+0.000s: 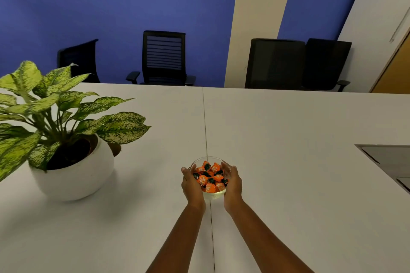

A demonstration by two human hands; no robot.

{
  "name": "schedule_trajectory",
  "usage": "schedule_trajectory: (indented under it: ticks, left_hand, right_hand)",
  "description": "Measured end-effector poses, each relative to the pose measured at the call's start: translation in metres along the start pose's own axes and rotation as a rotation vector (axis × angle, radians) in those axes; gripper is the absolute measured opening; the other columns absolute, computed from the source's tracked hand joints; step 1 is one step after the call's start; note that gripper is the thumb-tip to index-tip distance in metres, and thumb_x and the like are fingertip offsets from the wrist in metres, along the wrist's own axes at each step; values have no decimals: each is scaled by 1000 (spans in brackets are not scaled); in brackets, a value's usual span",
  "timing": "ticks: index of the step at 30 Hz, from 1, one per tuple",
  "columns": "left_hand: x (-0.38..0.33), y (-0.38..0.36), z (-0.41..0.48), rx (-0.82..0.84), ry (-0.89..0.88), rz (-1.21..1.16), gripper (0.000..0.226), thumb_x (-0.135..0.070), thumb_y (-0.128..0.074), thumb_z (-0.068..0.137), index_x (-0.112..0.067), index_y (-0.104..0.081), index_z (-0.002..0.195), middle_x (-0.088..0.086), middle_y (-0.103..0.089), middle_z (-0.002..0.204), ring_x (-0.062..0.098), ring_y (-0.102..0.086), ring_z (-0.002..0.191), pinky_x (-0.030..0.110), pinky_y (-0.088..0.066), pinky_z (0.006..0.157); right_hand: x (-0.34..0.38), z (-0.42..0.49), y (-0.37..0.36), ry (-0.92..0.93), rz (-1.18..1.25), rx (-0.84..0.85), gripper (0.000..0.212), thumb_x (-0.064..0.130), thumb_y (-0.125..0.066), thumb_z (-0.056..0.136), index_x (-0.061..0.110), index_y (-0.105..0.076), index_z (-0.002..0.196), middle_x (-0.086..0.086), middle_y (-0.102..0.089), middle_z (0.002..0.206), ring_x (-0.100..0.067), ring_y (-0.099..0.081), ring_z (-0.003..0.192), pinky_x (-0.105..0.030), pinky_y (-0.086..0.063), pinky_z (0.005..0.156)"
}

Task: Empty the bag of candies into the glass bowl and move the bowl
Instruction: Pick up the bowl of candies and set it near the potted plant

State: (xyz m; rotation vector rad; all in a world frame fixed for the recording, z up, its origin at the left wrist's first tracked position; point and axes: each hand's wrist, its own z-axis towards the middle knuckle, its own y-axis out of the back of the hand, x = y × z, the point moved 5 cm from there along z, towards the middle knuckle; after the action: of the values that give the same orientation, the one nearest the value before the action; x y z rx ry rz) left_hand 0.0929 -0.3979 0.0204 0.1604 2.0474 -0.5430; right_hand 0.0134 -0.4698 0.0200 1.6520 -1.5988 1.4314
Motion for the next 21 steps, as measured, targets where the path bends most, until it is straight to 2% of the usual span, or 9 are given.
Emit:
schedule_trajectory:
  ticks: [4, 6, 9, 12, 16, 19, 21]
  left_hand:
    - [11, -5, 39, -22, 4, 27, 54, -40, -17, 99, -9, -50, 128, 21, -54, 131, 37, -52, 119, 46, -41, 102]
    - [16, -6, 52, -28, 6, 22, 54, -40, -16, 99, -10, -51, 127, 21, -54, 132, 37, -52, 120, 46, -41, 102]
    - [22, -8, 68, -39, 9, 8, 53, -39, -16, 99, -10, -52, 126, 20, -55, 131, 36, -52, 118, 41, -43, 95]
    - [27, -9, 78, -38, 19, -13, 53, -39, -17, 99, -11, -51, 127, 20, -54, 132, 36, -52, 119, 37, -42, 87]
    - [32, -12, 81, -37, 45, -13, 53, -40, -17, 99, -10, -49, 129, 20, -53, 133, 36, -51, 120, 43, -43, 99]
    - [33, -14, 83, -44, 47, -6, 53, -40, -18, 99, -11, -49, 129, 19, -52, 135, 35, -50, 122, 46, -40, 104]
    - [36, -14, 84, -54, 51, 1, 53, -41, -17, 99, -11, -48, 131, 19, -50, 137, 35, -48, 124, 46, -39, 107]
  right_hand:
    - [-14, 37, -8, -26, -10, 8, 41, 30, -26, 98, 11, -57, 119, -14, -58, 120, -27, -54, 100, -41, -43, 91]
    - [-19, 50, -10, -30, -9, 8, 39, 29, -27, 98, 13, -58, 114, -14, -59, 118, -26, -55, 98, -39, -43, 88]
    - [-26, 67, -13, -33, 8, 14, 34, 28, -27, 97, 16, -58, 106, -10, -59, 110, -25, -56, 97, -38, -44, 86]
    - [-33, 78, -14, -39, 17, 21, 39, 28, -27, 98, 12, -58, 114, -9, -59, 109, -25, -56, 96, -37, -44, 85]
    - [-35, 85, -11, -44, 16, 15, 41, 27, -27, 97, 8, -57, 117, -8, -59, 109, -24, -56, 94, -35, -46, 81]
    - [-34, 89, -9, -33, -12, 9, 41, 27, -26, 97, 8, -58, 117, -7, -59, 108, -22, -56, 91, -29, -47, 72]
    - [-35, 91, -8, -31, -37, 1, 42, 27, -25, 98, 9, -57, 118, -8, -58, 110, -23, -55, 96, -32, -45, 80]
